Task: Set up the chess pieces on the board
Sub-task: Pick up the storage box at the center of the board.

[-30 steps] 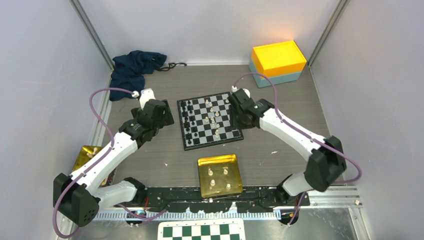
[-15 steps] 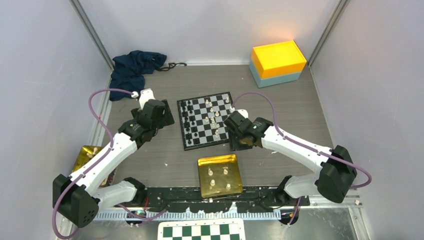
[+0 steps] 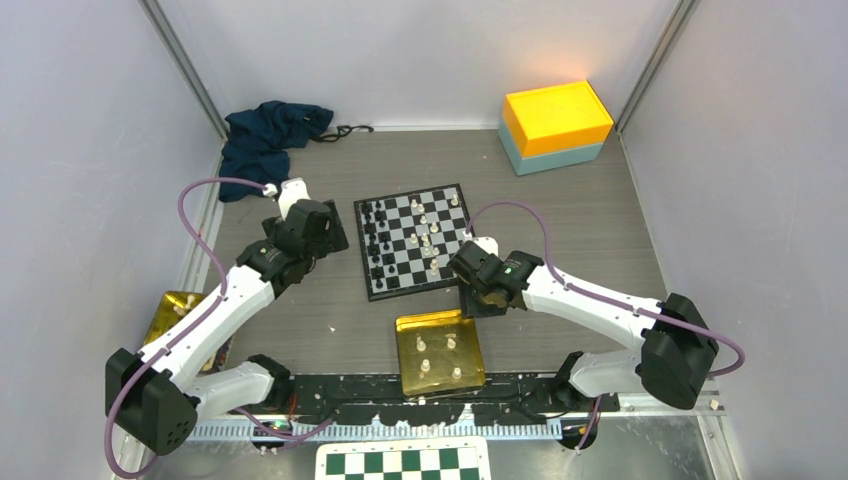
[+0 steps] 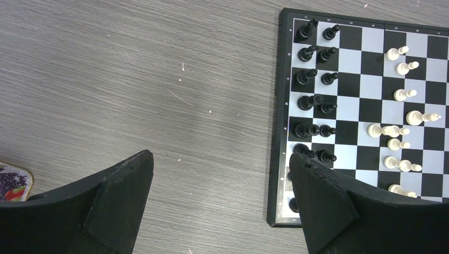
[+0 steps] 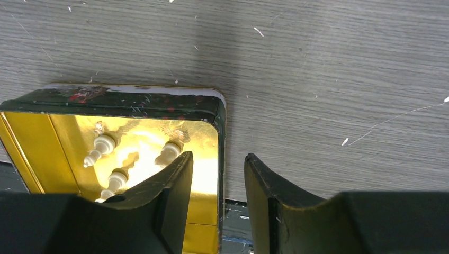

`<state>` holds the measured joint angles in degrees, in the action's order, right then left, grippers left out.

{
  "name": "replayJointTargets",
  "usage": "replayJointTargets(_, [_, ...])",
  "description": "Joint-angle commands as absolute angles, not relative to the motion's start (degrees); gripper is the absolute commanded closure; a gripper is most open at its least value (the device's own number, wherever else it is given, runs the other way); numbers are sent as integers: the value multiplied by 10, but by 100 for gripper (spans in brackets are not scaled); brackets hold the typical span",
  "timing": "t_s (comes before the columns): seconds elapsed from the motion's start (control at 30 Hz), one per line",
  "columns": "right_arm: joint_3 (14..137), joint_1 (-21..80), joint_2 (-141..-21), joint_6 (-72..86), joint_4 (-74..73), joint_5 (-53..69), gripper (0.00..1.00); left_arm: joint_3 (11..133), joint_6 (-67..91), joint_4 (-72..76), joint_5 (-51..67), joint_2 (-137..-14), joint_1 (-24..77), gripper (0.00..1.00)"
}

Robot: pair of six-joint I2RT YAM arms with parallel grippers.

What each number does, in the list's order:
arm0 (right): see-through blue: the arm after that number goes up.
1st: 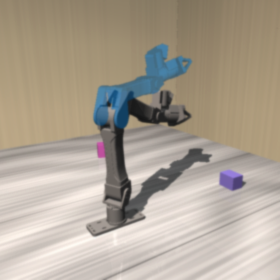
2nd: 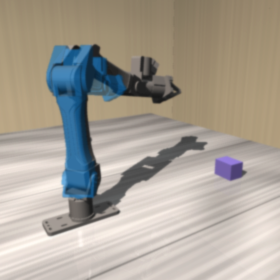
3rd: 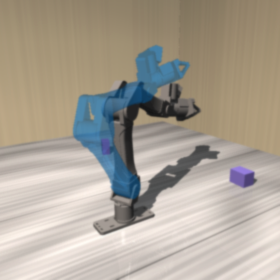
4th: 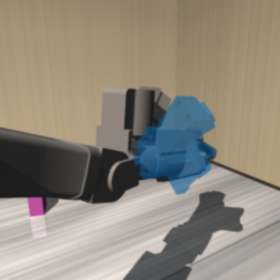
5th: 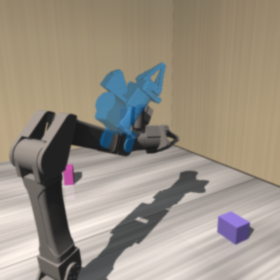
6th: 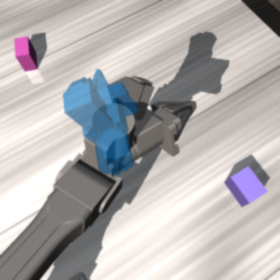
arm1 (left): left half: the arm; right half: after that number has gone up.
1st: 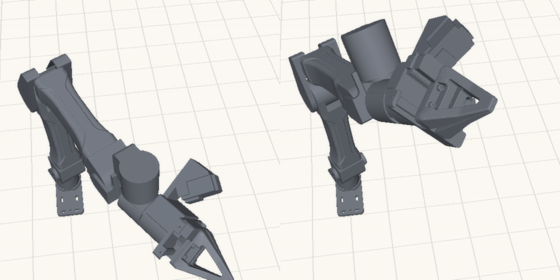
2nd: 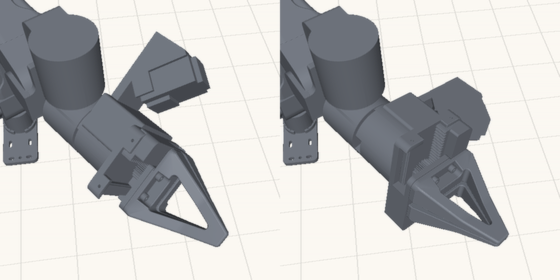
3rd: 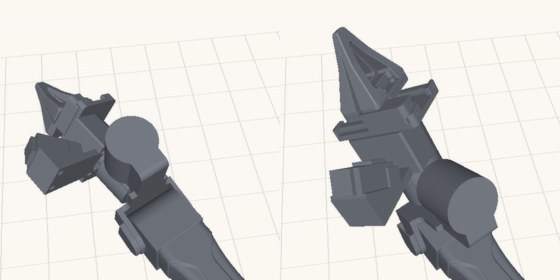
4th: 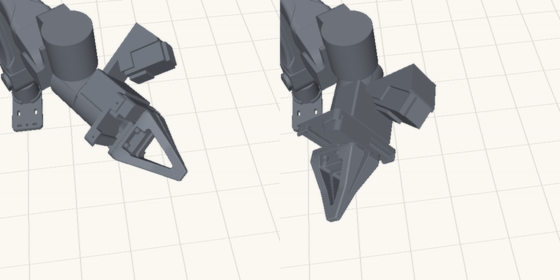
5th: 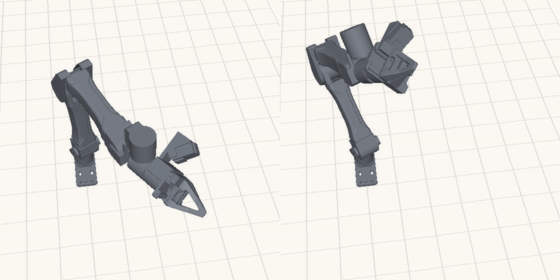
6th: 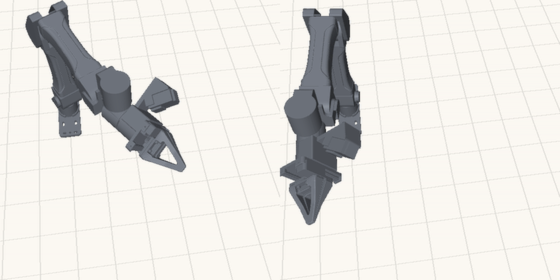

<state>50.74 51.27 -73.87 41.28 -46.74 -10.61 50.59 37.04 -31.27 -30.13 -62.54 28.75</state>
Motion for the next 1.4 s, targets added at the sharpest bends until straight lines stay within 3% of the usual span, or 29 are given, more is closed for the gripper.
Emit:
replayJointTargets(0.0, [499, 517, -733, 435, -437, -108, 54, 508, 366, -311, -303, -615, 284, 0])
replayJointTargets(0.4, [472, 518, -772, 442, -396, -105, 60, 499, 366, -311, -304, -611, 284, 0])
replayJointTargets(1.17, [482, 518, -782, 437, -422, -119, 99, 493, 374, -317, -313, -601, 284, 0])
replayJointTargets(1.37, [519, 518, -751, 431, -479, -128, 99, 501, 374, -322, -314, -602, 284, 0])
